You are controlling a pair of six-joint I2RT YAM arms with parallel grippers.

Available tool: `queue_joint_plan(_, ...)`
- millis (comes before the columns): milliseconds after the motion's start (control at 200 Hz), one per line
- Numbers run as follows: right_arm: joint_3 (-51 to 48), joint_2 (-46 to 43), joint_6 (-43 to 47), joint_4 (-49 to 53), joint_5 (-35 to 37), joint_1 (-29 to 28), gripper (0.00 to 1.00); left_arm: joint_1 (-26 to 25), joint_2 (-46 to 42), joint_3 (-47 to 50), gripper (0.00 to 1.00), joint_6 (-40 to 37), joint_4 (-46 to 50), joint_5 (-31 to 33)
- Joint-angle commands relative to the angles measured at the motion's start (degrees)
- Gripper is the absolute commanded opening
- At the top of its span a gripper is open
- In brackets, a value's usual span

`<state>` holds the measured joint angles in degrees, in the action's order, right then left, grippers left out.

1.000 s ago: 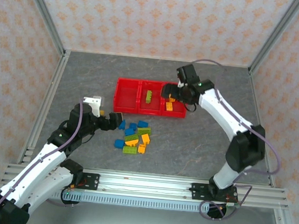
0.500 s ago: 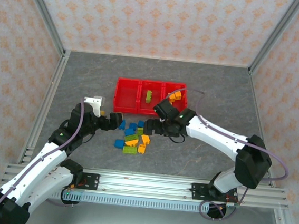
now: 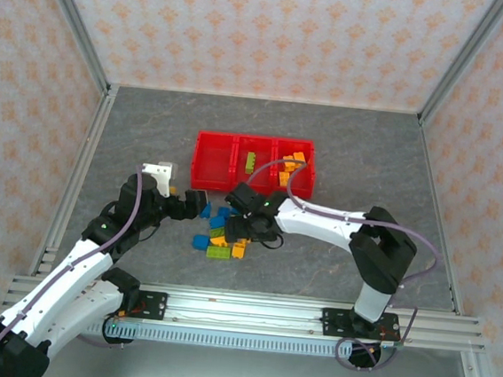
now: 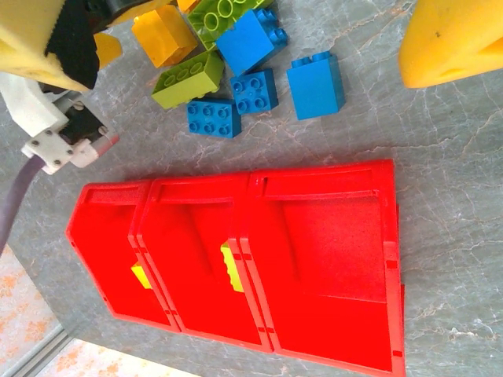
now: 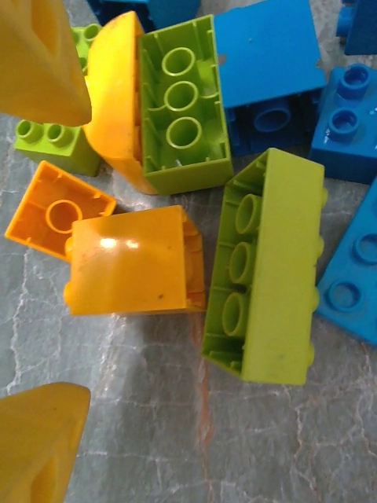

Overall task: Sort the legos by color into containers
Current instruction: Pick up the lego from the bottom-center of the table.

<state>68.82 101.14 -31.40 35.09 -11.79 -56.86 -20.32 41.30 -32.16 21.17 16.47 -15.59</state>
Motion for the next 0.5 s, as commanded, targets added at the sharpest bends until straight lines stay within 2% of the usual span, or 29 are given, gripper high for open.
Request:
queue_joint_plan(0, 2.93, 1.38, 0.91, 1.72, 3.11, -0.15, 0.79, -0.34, -0.07, -0.09, 0.99, 0.28, -0.38, 1.51)
queue_joint_plan(200, 5.17, 5.18, 1.48, 3.60, 5.34, -0.10, 0.60, -0.29, -0.17, -0.09, 0.99, 0.25, -0.39, 1.56)
queue_joint_plan(496, 6.84, 8.48, 1.51, 5.73, 8.76, -0.18, 0.53, -0.34, -0.17, -0.01, 0.99, 0.31, -0.38, 1.64)
